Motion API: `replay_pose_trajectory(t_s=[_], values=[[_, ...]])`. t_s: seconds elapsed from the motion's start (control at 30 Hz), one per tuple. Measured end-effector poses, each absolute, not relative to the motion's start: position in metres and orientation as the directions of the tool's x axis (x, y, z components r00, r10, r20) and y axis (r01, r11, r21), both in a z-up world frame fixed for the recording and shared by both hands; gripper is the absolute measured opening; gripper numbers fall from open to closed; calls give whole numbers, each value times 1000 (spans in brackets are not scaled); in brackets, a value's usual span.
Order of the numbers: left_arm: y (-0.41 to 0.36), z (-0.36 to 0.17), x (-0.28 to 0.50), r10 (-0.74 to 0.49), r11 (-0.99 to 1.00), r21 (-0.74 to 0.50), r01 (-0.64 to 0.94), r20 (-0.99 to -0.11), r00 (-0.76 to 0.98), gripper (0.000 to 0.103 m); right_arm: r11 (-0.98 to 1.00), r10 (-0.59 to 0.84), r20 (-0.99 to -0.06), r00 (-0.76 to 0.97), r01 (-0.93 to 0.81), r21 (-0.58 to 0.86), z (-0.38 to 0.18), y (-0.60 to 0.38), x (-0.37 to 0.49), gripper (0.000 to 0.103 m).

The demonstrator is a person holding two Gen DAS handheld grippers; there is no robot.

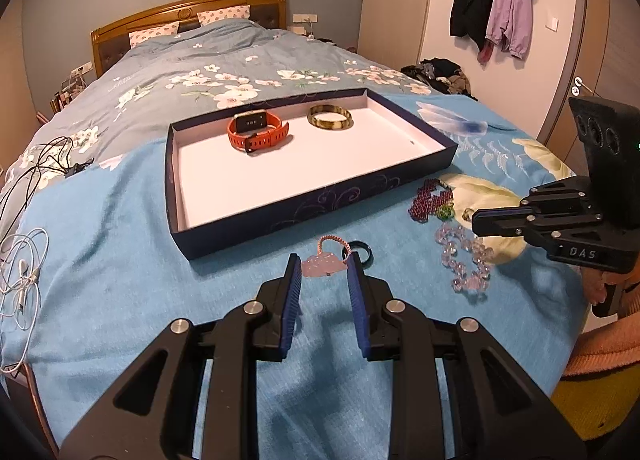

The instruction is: Organize jewelry

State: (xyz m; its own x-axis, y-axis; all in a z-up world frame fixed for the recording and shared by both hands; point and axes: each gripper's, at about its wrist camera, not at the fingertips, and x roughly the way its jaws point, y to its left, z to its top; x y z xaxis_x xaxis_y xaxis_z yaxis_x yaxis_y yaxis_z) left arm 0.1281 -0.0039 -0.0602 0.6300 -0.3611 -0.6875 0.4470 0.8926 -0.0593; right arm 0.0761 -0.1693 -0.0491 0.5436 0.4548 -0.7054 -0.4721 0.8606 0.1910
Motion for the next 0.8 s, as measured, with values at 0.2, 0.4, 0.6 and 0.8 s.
replay_pose_trajectory(t_s=[0.2,0.4,0.6,0.8], values=[[-4,-58,128,-371,889,-63,453,-677,636,24,879,420,-732,537,-441,181,-55,-169,82,22],[-4,-60,128,-378,888,-73,454,-680,629,24,883,362,-770,526,-458,102,-69,-154,81,23],[-3,-62,128,-377,889,-76,452,-682,627,24,882,363,-750,553,-465,84,-63,-156,79,6],[-1,-62,128,-381,889,-80,452,-677,630,24,874,412,-710,571,-467,133,-45,-165,78,6]])
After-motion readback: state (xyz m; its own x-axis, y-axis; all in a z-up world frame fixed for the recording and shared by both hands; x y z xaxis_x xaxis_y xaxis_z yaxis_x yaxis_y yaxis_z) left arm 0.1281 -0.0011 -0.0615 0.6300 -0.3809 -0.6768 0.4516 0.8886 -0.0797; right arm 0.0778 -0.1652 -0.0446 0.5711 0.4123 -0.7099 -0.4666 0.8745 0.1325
